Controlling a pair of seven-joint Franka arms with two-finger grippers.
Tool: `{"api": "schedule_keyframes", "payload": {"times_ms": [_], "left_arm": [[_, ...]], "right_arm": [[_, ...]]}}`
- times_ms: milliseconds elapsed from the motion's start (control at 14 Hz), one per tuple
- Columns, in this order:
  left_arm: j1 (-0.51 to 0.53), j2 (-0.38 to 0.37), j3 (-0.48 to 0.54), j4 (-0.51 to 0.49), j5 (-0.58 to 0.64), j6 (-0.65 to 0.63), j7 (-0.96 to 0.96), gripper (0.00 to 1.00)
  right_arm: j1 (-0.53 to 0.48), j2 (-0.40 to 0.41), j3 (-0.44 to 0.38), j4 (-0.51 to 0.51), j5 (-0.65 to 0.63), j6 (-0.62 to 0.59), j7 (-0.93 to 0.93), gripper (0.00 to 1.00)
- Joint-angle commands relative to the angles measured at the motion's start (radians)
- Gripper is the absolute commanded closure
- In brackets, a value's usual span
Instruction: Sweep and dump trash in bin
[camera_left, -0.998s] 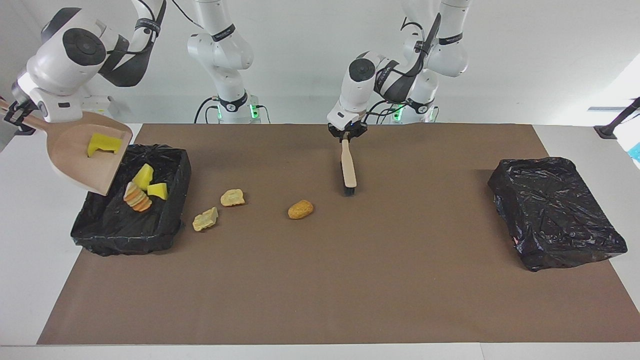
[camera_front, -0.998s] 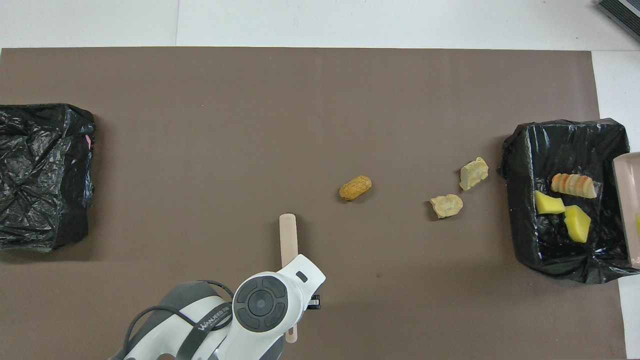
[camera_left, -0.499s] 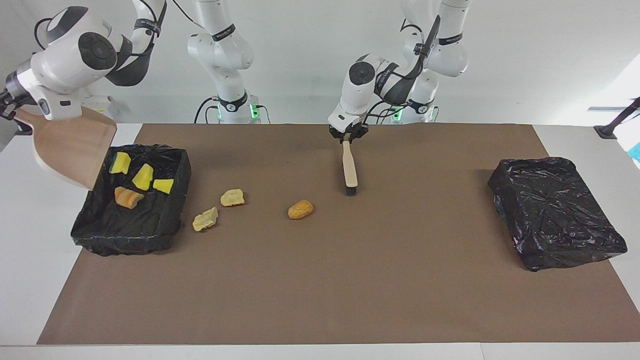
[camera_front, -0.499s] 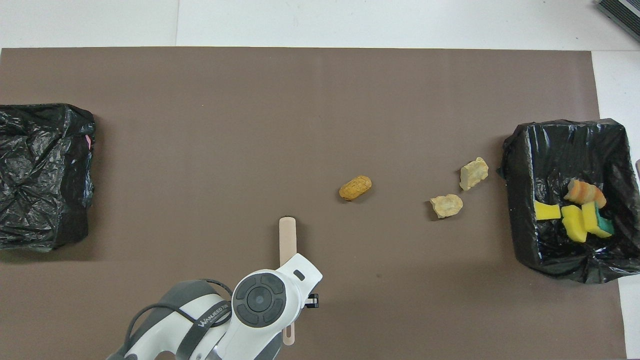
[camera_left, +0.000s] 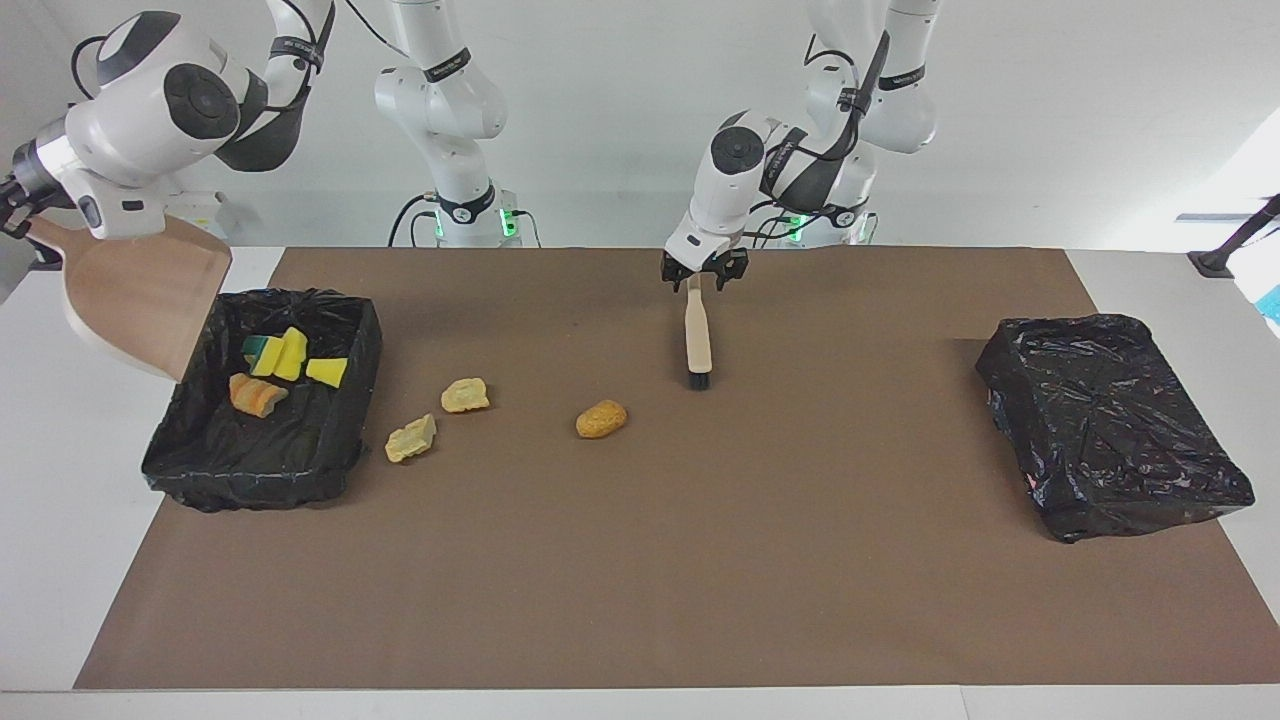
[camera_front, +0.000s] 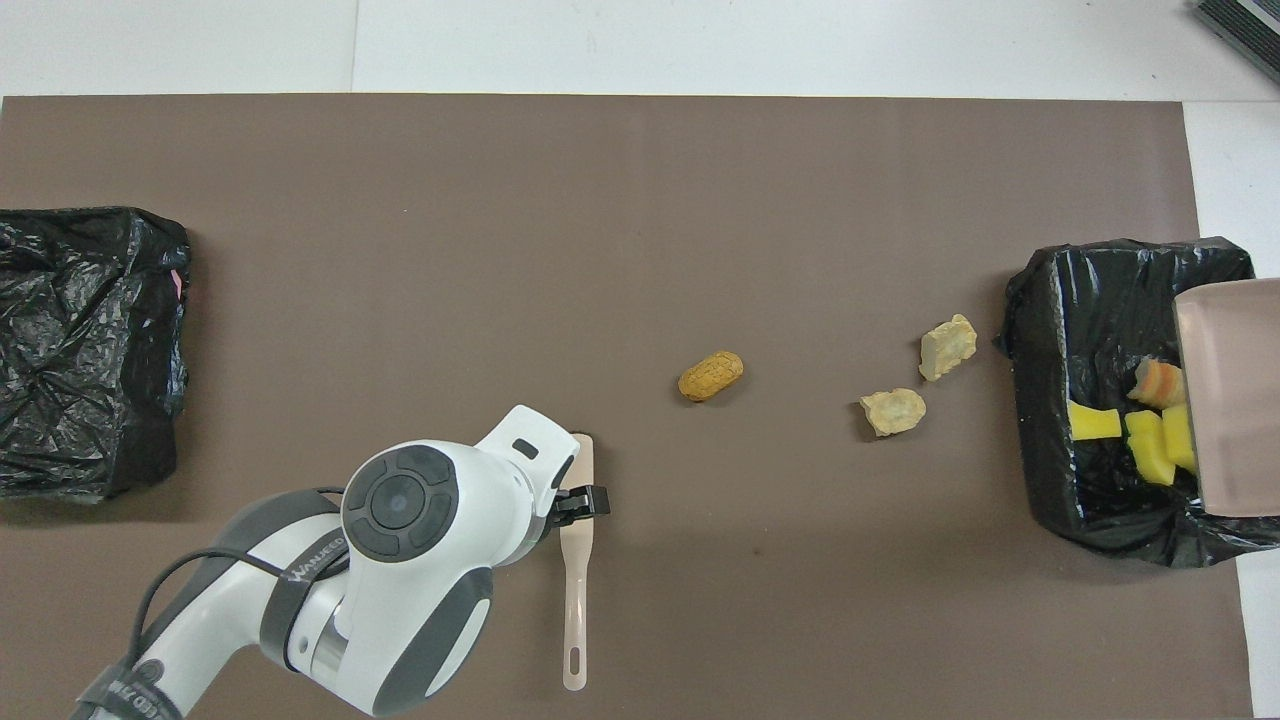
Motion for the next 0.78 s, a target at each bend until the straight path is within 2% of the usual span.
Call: {"api": "schedule_keyframes", "payload": {"times_ms": [0, 214, 428, 713], "left_arm": [[0.073, -0.019, -0.006, 0.053, 0.076, -0.096, 0.026, 0.0], [0.211, -0.033, -0.006, 0.133, 0.112, -0.202, 0.182, 0.0], [0.355, -0.033, -0.006, 0.138, 0.114, -0.245, 0.365, 0.0], [0.502, -0.038, -0.004, 0.139, 0.13, -0.27, 0.549, 0.0]], "right_arm": [[0.018, -0.01, 0.003, -0.007, 0.129, -0.016, 0.046, 1.0], [0.049, -0.01, 0.003, -0.011, 0.29, -0.029, 0.116, 1.0], [0.095, -0.007, 0.003, -0.011, 0.437, -0.036, 0.218, 1.0], [0.173, 0.025, 0.003, 0.038, 0.606, -0.107, 0.535, 1.0]]}}
